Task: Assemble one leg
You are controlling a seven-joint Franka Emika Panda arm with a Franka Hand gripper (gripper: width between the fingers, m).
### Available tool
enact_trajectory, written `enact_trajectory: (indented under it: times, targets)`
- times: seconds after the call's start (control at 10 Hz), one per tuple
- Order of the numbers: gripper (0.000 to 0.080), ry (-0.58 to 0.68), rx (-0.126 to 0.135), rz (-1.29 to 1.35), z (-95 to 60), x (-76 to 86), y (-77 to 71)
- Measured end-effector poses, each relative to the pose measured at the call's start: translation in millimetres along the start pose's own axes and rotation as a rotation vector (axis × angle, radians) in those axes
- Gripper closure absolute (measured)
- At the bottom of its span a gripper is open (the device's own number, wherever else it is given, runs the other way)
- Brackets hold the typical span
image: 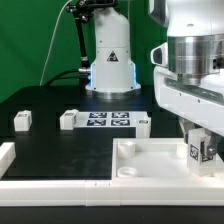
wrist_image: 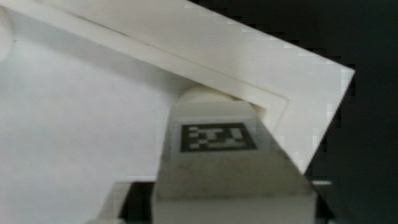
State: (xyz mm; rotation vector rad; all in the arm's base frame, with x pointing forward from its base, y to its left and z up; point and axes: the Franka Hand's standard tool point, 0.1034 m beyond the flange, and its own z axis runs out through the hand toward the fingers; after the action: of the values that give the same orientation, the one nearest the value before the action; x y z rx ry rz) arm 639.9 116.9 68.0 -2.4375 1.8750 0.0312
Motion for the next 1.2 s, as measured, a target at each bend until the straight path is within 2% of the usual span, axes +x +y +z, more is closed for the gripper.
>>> enact_trajectory:
  times: [0.2, 0.3, 0.4, 0.5, 1.2]
  targets:
    - [0.0508, 0.0, 0.0, 0.014, 0.2, -0.3, 0.0]
    - [0.0338, 0.0, 0.001, -0.031, 0.2, -0.6, -0.2]
    - [0.0216, 0.001, 0.004, -0.04, 0.2, -3.0, -1.0]
    - [0.017, 0.0, 0.002, -0.08, 0.5, -6.0, -0.8]
    - [0.015, 0.015, -0.007, -0.863, 0.3, -11.2, -1.8]
